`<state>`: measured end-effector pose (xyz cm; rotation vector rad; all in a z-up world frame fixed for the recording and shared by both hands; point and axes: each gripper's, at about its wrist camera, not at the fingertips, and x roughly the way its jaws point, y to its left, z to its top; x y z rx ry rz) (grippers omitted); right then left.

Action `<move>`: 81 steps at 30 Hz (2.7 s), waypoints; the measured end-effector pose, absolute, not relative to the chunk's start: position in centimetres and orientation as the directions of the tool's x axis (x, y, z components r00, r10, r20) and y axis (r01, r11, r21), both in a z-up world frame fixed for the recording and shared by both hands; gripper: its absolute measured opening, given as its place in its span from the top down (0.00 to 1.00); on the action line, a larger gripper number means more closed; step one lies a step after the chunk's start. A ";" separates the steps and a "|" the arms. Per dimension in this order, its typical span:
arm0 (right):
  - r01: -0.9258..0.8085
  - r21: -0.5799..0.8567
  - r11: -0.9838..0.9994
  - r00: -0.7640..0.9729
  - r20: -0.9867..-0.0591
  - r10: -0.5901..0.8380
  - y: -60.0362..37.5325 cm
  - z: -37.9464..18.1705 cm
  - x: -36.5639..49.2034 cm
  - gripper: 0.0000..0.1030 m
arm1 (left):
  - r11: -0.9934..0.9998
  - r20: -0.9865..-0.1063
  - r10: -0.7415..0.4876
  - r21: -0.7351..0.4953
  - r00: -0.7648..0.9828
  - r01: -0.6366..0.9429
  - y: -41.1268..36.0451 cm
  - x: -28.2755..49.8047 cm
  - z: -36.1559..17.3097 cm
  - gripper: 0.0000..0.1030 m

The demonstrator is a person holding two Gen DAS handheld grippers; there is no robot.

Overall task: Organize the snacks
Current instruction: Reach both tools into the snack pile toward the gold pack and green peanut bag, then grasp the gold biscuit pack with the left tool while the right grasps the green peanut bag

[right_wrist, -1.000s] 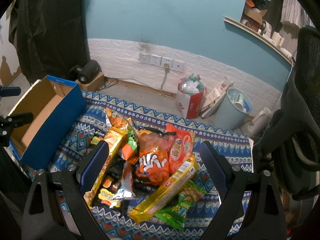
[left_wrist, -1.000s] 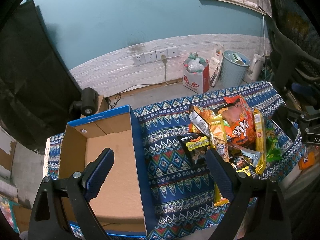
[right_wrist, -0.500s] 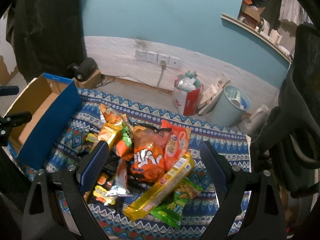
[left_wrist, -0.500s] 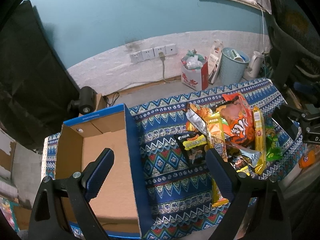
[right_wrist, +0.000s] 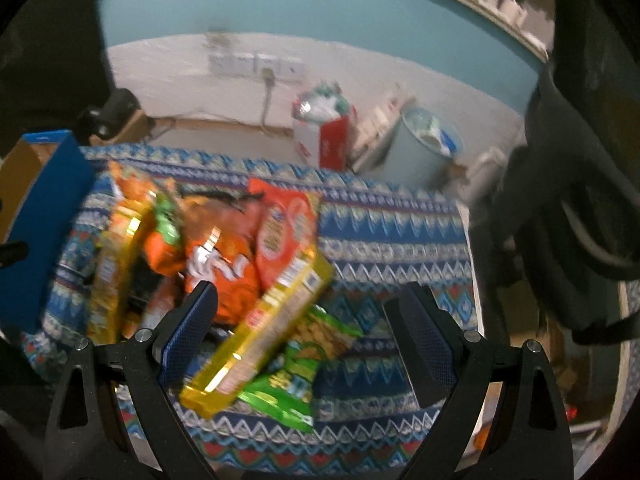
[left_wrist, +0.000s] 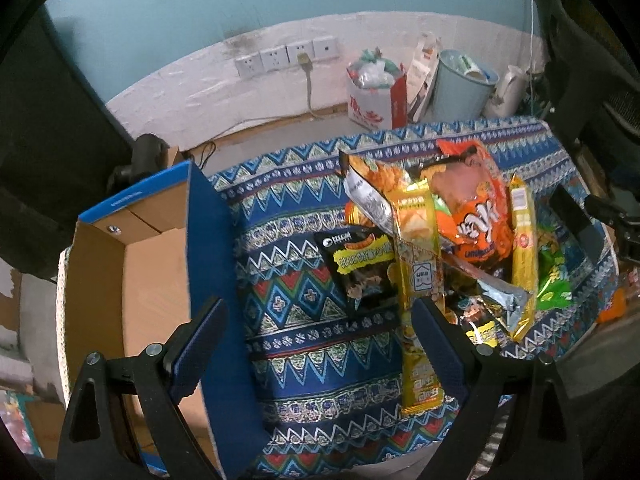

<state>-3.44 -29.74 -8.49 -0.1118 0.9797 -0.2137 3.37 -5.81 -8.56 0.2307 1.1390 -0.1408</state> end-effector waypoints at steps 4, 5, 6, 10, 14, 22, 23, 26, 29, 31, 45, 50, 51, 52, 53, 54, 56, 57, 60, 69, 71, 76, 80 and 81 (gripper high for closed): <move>0.167 -0.177 0.970 0.476 -0.847 -0.236 -31.5 -10.6 -3.5 0.12 | 0.960 -0.928 0.016 0.117 0.372 0.252 -7.3 3.7 -10.3 0.09; 0.174 -0.174 0.969 0.461 -0.855 -0.237 -31.9 -11.3 -3.4 0.12 | 0.959 -0.931 0.021 0.122 0.364 0.257 -7.7 3.8 -10.8 0.09; 0.179 -0.172 0.969 0.446 -0.863 -0.236 -32.2 -12.0 -3.3 0.12 | 0.958 -0.935 0.024 0.123 0.353 0.260 -8.1 3.9 -11.4 0.09; 0.192 -0.170 0.967 0.392 -0.890 -0.234 -33.2 -14.2 -3.3 0.12 | 0.959 -0.948 0.020 0.108 0.318 0.262 -9.0 4.3 -13.1 0.09; 0.205 -0.160 0.966 0.338 -0.914 -0.223 -33.8 -16.4 -3.2 0.12 | 0.959 -0.959 0.024 0.102 0.284 0.263 -10.0 4.8 -14.7 0.09; 0.198 -0.150 0.969 0.286 -0.937 -0.203 -34.3 -19.4 -2.9 0.12 | 0.969 -0.972 0.007 0.065 0.236 0.240 -11.0 5.8 -16.8 0.09; 0.202 -0.146 0.968 0.284 -0.938 -0.200 -34.5 -19.5 -2.9 0.12 | 0.969 -0.972 -0.001 0.057 0.234 0.240 -11.2 6.0 -17.0 0.09; 0.229 -0.089 0.969 0.284 -0.947 -0.154 -35.2 -19.6 -2.9 0.13 | 0.967 -0.972 -0.004 0.056 0.237 0.248 -11.7 6.0 -17.5 0.09; 0.254 -0.015 0.967 0.282 -0.955 -0.089 -35.6 -20.2 -2.9 0.13 | 0.965 -0.975 0.008 0.066 0.223 0.254 -12.1 6.3 -18.3 0.09; 0.264 0.013 0.964 0.273 -0.960 -0.062 -35.7 -20.7 -2.9 0.13 | 0.965 -0.978 0.005 0.059 0.209 0.255 -12.3 6.4 -19.1 0.09; 0.159 -0.120 0.980 0.192 -0.970 -0.150 -33.9 -23.9 -2.3 0.44 | 0.956 -0.979 -0.049 0.011 0.197 0.295 -11.9 7.3 -20.4 0.68; 0.121 -0.168 0.978 0.191 -0.963 -0.189 -33.5 -24.2 -2.4 0.65 | 0.951 -0.979 -0.055 0.009 0.199 0.309 -11.5 7.4 -20.2 0.70; 0.135 -0.160 0.978 0.193 -0.964 -0.184 -33.8 -23.8 -2.6 0.69 | 0.951 -0.978 -0.057 0.008 0.201 0.310 -11.3 7.3 -20.0 0.70; 0.143 -0.159 0.977 0.195 -0.963 -0.186 -34.1 -23.5 -2.7 0.70 | 0.950 -0.977 -0.059 0.010 0.207 0.313 -10.9 6.8 -19.7 0.70; 0.150 -0.161 0.975 0.199 -0.962 -0.189 -34.2 -23.2 -2.9 0.70 | 0.949 -0.975 -0.054 0.017 0.215 0.316 -10.5 6.4 -19.5 0.70; 0.154 -0.164 0.974 0.202 -0.960 -0.193 -34.3 -22.5 -3.0 0.70 | 0.948 -0.974 -0.051 0.023 0.222 0.318 -10.1 6.0 -19.1 0.70; 0.162 -0.169 0.972 0.217 -0.955 -0.202 -34.5 -21.9 -3.1 0.71 | 0.944 -0.970 -0.050 0.032 0.238 0.328 -9.9 5.6 -18.3 0.70; 0.168 -0.171 0.971 0.223 -0.953 -0.207 -34.6 -21.6 -3.2 0.71 | 0.943 -0.968 -0.052 0.033 0.245 0.331 -9.9 4.8 -17.7 0.70; 0.183 -0.187 0.965 0.247 -0.942 -0.229 -35.1 -19.7 -3.8 0.72 | 0.941 -0.962 -0.060 0.035 0.266 0.338 -9.8 4.0 -16.4 0.70; 0.201 -0.140 0.970 0.405 -0.889 -0.212 -33.8 -14.3 -5.1 0.72 | 0.939 -0.936 -0.063 0.062 0.345 0.339 -8.3 2.9 -12.9 0.70; 0.189 -0.135 0.973 0.437 -0.875 -0.207 -32.8 -13.0 -5.0 0.72 | 0.939 -0.928 -0.064 0.069 0.367 0.337 -7.8 2.6 -11.9 0.70; 0.146 -0.130 0.981 0.483 -0.856 -0.185 -31.0 -11.2 -4.2 0.72 | 0.940 -0.905 -0.065 0.085 0.420 0.330 -6.4 2.4 -9.9 0.70; 0.110 -0.131 0.985 0.508 -0.845 -0.169 -29.0 -9.9 -3.5 0.72 | 0.942 -0.888 -0.067 0.094 0.456 0.322 -5.2 2.4 -8.2 0.70; 0.100 -0.128 0.987 0.515 -0.841 -0.162 -28.6 -9.6 -3.3 0.72 | 0.943 -0.882 -0.071 0.094 0.466 0.321 -4.8 2.4 -7.7 0.70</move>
